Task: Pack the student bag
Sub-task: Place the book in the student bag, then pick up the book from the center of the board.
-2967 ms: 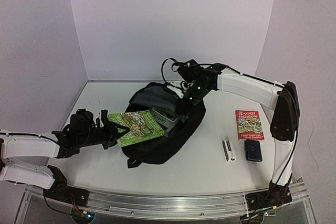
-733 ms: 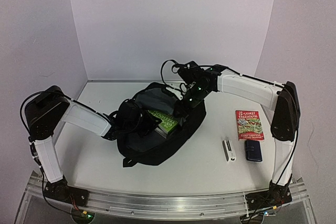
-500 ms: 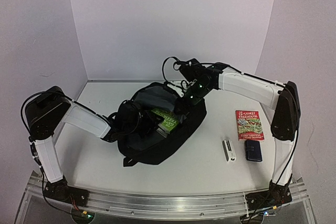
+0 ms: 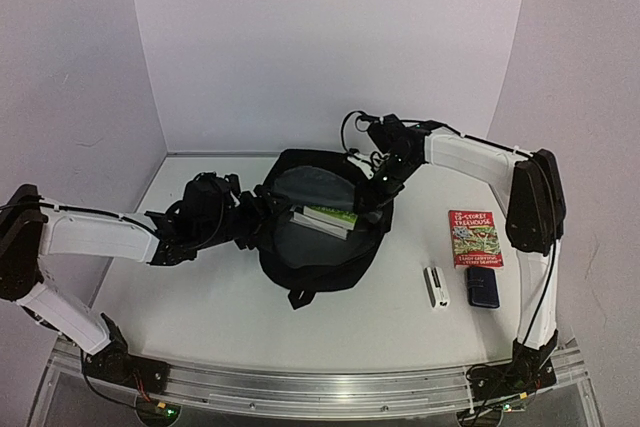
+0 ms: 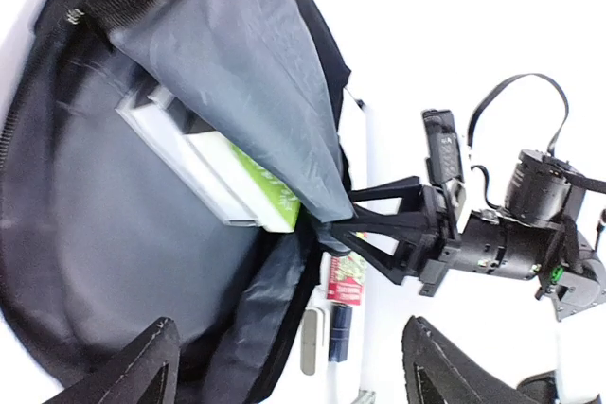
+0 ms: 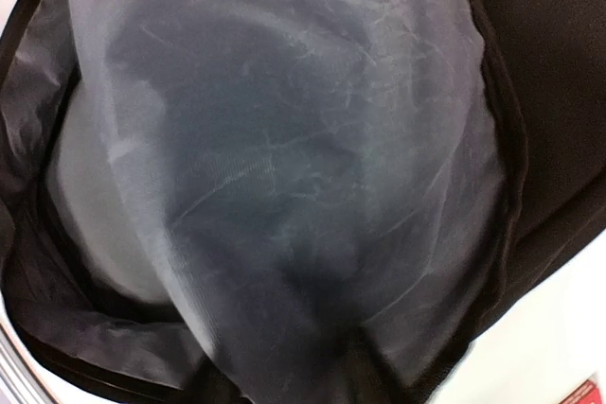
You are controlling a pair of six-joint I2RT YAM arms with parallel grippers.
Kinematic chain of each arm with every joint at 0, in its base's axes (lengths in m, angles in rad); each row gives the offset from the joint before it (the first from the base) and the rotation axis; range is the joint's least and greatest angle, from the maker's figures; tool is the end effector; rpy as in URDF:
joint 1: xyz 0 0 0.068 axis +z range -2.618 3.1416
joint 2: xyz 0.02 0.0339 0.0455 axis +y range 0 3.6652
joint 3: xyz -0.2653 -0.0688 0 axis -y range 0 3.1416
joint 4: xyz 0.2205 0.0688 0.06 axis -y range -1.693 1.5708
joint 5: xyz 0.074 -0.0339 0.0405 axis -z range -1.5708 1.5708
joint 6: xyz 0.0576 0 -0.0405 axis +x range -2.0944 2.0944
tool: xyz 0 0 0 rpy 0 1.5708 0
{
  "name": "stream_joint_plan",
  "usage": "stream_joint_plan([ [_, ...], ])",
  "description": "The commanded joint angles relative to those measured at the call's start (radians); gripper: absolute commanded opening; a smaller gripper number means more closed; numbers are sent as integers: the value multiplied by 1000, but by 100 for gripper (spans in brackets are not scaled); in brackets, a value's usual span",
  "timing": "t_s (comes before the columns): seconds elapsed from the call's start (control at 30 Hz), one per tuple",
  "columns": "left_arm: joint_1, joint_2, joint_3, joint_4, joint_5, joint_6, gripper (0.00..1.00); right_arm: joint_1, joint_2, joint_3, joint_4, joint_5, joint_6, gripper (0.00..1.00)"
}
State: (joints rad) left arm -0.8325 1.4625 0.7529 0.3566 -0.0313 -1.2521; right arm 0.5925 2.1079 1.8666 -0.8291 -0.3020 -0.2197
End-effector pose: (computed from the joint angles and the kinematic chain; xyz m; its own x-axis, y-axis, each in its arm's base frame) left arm 0.2175 -0.2363 0.2336 -0.7562 -0.5793 -0.3043 0.0045 0.4604 -0.8877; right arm 0.3605 0.2633 0.2338 -0.5683 -0.6334 -0.5251 -0.7945 0.5884 0.1501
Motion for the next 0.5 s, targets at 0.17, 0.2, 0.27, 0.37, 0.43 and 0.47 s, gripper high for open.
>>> stream_joint_plan([
  [0.17,-3,-123,-3,-187,-75,92,88,4,-118,12,9,-44,45,75],
  [0.2,-3,-134,-5,-195,-74,96,89,2,-139,7,5,-44,52,78],
  [0.27,-3,-152,-8,-213,-75,101,90,-11,-189,-15,2,-46,67,87],
  [0.37,-3,-176,-13,-228,-72,104,91,-57,-272,-80,2,-42,102,93],
  [0.43,-3,-191,-19,-233,-73,104,92,-105,-324,-134,2,-18,107,93],
  [0.47,-3,-197,-23,-235,-75,103,92,-131,-348,-161,2,-1,107,93],
])
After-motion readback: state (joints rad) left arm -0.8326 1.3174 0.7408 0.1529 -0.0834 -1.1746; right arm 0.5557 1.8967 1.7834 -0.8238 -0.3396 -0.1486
